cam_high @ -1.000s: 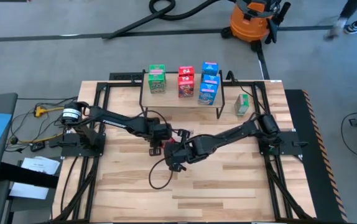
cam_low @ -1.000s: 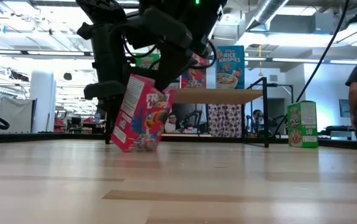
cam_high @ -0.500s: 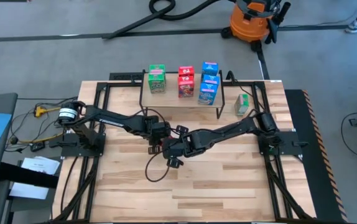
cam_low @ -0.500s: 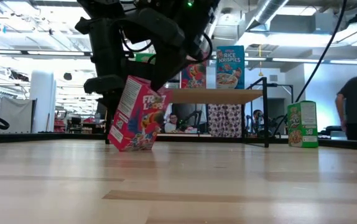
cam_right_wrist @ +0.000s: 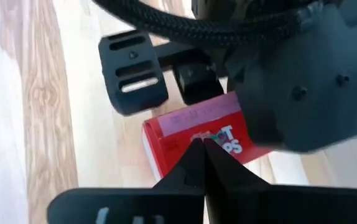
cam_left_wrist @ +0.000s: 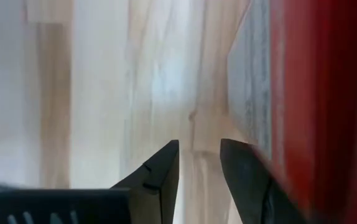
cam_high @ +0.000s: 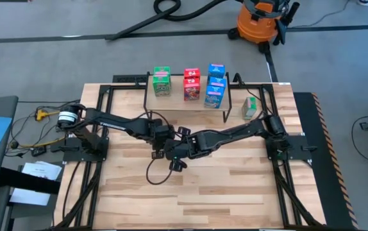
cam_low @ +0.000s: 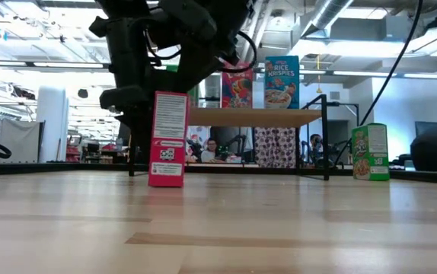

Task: Stack cereal on shelf
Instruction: Put the red cereal box on the shelf aligned with the other red cereal box

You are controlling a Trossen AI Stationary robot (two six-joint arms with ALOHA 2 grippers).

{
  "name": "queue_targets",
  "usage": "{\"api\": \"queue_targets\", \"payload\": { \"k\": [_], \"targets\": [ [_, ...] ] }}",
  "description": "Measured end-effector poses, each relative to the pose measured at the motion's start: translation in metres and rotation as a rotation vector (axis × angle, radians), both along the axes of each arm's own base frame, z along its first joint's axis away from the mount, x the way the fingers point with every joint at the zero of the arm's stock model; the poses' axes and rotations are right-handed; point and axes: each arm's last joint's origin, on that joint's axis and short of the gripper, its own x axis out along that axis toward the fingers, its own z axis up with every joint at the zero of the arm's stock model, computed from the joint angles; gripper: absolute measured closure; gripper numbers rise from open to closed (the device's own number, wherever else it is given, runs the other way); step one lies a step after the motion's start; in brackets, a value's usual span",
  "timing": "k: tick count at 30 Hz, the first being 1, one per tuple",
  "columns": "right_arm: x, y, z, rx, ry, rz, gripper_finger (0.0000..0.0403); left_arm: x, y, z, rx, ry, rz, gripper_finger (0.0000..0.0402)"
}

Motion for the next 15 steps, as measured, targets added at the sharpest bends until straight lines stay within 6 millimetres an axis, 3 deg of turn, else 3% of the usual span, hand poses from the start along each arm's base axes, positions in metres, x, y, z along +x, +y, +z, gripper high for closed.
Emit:
{"api": "queue_targets", "payload": {
  "k": [4, 15],
  "targets": [
    [-0.002, 0.000, 0.005, 0.001, 0.000, 0.006, 0.0392, -0.006, 0.000, 0.012, 0.006, -0.020, 0.012, 0.0294],
    [-0.009, -0.002, 0.050, -0.033, 0.058, 0.161, 0.0383, -0.031, -0.002, 0.051, -0.026, -0.101, 0.069, 0.0294]
  ]
}}
